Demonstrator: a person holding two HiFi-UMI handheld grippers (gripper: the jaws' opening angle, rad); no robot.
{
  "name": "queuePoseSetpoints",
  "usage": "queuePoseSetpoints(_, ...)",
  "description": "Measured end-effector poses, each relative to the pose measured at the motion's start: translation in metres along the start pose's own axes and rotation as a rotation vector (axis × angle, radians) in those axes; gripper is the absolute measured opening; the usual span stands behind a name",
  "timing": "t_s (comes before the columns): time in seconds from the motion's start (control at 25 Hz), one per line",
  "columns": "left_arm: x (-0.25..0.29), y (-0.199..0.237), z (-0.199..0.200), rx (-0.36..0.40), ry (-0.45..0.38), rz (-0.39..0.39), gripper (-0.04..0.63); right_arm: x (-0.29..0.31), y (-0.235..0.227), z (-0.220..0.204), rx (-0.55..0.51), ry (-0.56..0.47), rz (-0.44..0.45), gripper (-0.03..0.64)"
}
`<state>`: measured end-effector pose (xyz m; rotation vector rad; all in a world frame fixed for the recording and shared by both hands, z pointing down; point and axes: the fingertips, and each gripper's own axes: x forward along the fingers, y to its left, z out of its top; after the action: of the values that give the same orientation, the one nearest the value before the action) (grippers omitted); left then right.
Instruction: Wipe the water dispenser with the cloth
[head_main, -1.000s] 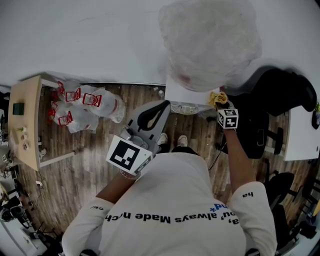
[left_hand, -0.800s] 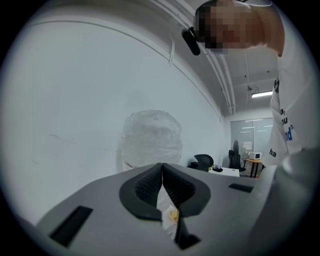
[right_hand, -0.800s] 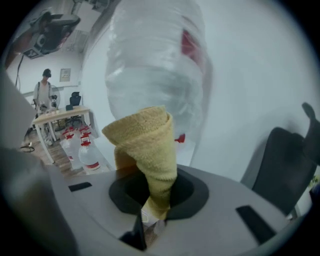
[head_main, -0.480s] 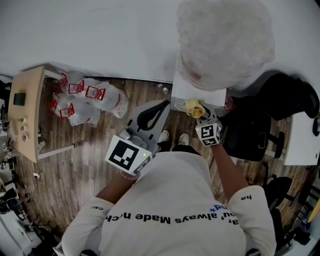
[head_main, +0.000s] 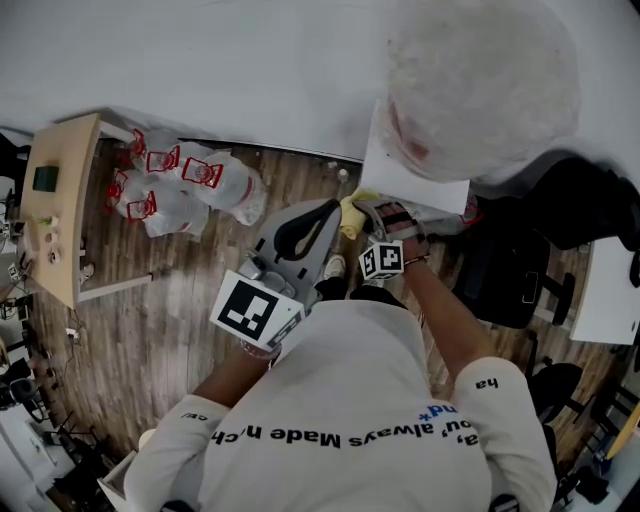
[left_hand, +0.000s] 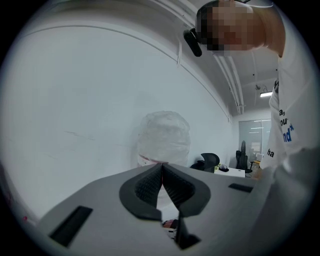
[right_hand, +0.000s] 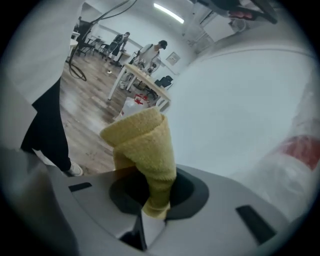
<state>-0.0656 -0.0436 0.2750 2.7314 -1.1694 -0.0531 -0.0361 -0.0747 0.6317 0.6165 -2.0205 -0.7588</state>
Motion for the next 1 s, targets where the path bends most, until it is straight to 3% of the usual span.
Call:
queuePoseSetpoints(0.28,-0.005,0.012,-0.005,-0.008,0.014,0.017,0.020,0.029,0.014,-0.021,-0.209,0.089,0.082,0.060)
queuePoseSetpoints(0.44,-0.003,0.013,-0.005,-0.008,0.014,0.012,0.020,0.033,0.006,-0.030,-0.301,0.122,0.076,0.060)
queuePoseSetpoints(1.0,0.012,0.006,0.000,0.001,-0.002,-0.010,0.020,0.021,0.014,-0.040,-0.357,0.122,0.069,0.060)
